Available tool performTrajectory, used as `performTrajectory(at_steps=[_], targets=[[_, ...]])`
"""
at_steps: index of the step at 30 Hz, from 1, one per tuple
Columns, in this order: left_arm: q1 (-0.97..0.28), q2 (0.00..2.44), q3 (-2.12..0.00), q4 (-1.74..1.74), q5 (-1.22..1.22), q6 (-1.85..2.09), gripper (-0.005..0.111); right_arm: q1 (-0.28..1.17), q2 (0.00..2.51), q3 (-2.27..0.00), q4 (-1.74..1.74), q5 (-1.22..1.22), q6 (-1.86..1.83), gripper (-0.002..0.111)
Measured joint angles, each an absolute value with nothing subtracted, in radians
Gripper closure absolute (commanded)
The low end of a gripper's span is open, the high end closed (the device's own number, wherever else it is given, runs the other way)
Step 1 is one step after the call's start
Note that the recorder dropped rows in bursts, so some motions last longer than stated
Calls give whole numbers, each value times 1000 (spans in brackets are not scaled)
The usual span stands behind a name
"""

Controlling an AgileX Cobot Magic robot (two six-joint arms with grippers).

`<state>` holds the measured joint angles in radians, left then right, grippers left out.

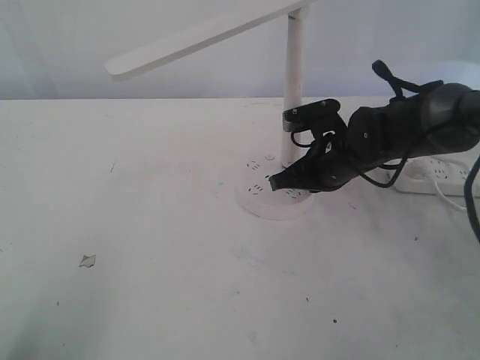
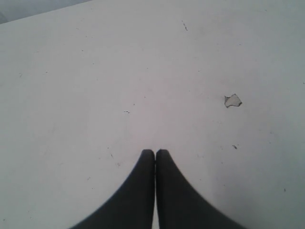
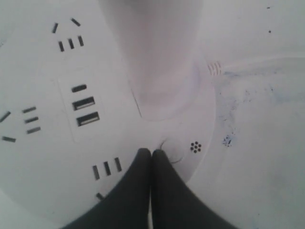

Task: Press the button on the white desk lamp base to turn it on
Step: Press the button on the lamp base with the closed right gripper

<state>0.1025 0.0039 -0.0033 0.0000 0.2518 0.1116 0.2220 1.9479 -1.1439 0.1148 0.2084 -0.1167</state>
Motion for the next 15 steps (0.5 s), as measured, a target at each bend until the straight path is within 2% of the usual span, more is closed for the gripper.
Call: performTrajectory(at_steps=[15], targets=[[103,4,-3,0,252,112,107,222,1977,-1161,79,162,-117,108]])
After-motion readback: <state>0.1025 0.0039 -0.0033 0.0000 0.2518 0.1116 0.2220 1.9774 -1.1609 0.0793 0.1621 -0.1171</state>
